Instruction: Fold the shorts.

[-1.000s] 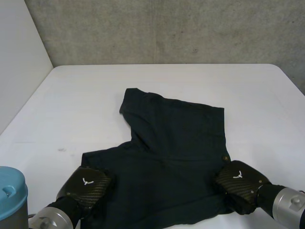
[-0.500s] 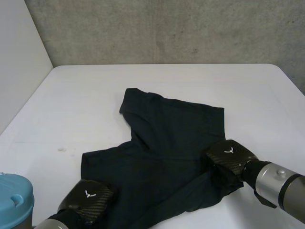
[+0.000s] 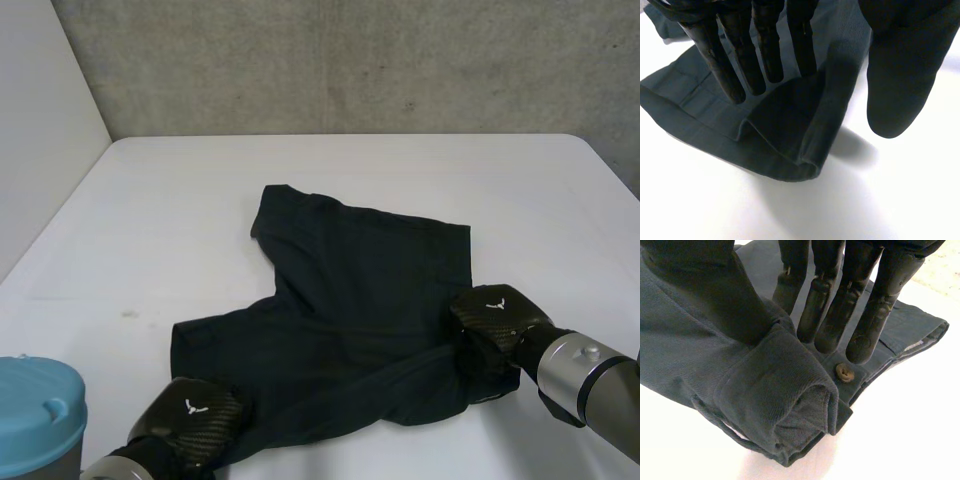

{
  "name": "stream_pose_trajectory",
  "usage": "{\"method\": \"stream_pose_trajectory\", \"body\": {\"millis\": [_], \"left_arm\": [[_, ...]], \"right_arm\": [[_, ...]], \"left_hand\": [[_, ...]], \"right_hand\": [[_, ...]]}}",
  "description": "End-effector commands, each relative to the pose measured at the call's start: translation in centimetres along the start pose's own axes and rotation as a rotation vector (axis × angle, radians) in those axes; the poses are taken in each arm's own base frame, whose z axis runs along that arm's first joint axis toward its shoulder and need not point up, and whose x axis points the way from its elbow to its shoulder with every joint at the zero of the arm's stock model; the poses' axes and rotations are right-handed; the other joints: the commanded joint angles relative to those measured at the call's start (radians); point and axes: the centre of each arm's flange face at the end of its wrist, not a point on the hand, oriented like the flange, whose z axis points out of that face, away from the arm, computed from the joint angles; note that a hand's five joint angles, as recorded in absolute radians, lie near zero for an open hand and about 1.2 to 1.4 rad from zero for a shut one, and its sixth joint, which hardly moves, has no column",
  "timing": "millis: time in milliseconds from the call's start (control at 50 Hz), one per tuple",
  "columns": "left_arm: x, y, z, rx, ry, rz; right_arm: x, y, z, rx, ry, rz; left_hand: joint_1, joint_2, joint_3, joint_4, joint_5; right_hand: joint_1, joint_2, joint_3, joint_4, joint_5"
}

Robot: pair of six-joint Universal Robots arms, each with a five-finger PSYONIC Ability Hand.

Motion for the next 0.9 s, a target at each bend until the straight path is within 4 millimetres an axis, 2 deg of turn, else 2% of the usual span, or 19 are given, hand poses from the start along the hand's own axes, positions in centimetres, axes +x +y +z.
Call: {"method": "stream_pose_trajectory", "body": {"millis": [20,100,120,160,200,340,380,440,520,620,900], "left_arm": [[0.2,0.6,1.3,-0.042,0.015,0.002],[0.3,0.8,2.3,-0.063,0.010,0.003],[0.1,0.7,2.6,-0.059,-0.005,0.003],[-0.1,0.3,2.8,-0.047,-0.028,0.002],[-0.6,-0.3,3.0,-0.026,-0.067,0.000],[-1.5,-2.2,3.3,0.041,-0.121,-0.011],[-1.8,-2.9,3.6,0.062,-0.129,-0.015],[-2.1,-3.6,3.9,0.076,-0.137,-0.021],[-2.1,-3.4,4.6,0.059,-0.133,-0.020],[-2.1,-3.7,5.2,0.057,-0.135,-0.020],[-2.8,-5.1,5.8,0.093,-0.159,-0.029]], "right_arm": [[0.0,0.0,0.0,0.000,0.004,0.006],[0.0,0.0,0.0,-0.004,0.004,0.008],[0.0,0.0,0.0,-0.005,0.002,0.008],[0.0,0.1,0.0,-0.005,-0.001,0.007],[-0.1,0.0,-0.1,-0.003,-0.007,-0.003],[-0.2,-0.1,-0.1,-0.001,-0.010,-0.008],[-0.1,-0.2,-0.3,-0.013,-0.008,0.004],[-0.3,-0.2,-0.8,-0.054,-0.025,0.032],[-0.7,-0.1,-1.7,-0.142,-0.057,0.063],[-1.1,0.2,-2.4,-0.207,-0.088,0.094],[-1.8,0.6,-3.6,-0.214,-0.085,0.083]], "left_hand": [[0.038,0.047,0.038,0.053,0.057],[0.243,0.251,0.243,0.257,0.262],[0.474,0.482,0.473,0.488,0.492],[0.739,0.747,0.738,0.753,0.757],[0.875,0.883,0.874,0.889,0.893],[0.875,0.883,0.874,0.889,0.893],[0.875,0.883,0.874,0.889,0.893],[0.875,0.883,0.874,0.889,0.893],[0.875,0.883,0.874,0.889,0.893],[0.875,0.883,0.874,0.889,0.893],[0.875,0.883,0.874,0.889,0.893]], "right_hand": [[0.421,0.228,0.219,0.210,0.236],[0.421,0.228,0.219,0.210,0.236],[0.421,0.228,0.219,0.210,0.236],[0.421,0.228,0.219,0.210,0.236],[0.421,0.228,0.219,0.210,0.236],[0.421,0.228,0.219,0.210,0.236],[0.179,-0.013,-0.023,-0.032,-0.005],[-0.015,-0.207,-0.217,-0.226,-0.199],[-0.226,-0.419,-0.428,-0.437,-0.411],[-0.320,-0.513,-0.523,-0.532,-0.505],[-0.406,-0.599,-0.608,-0.617,-0.591]]}}
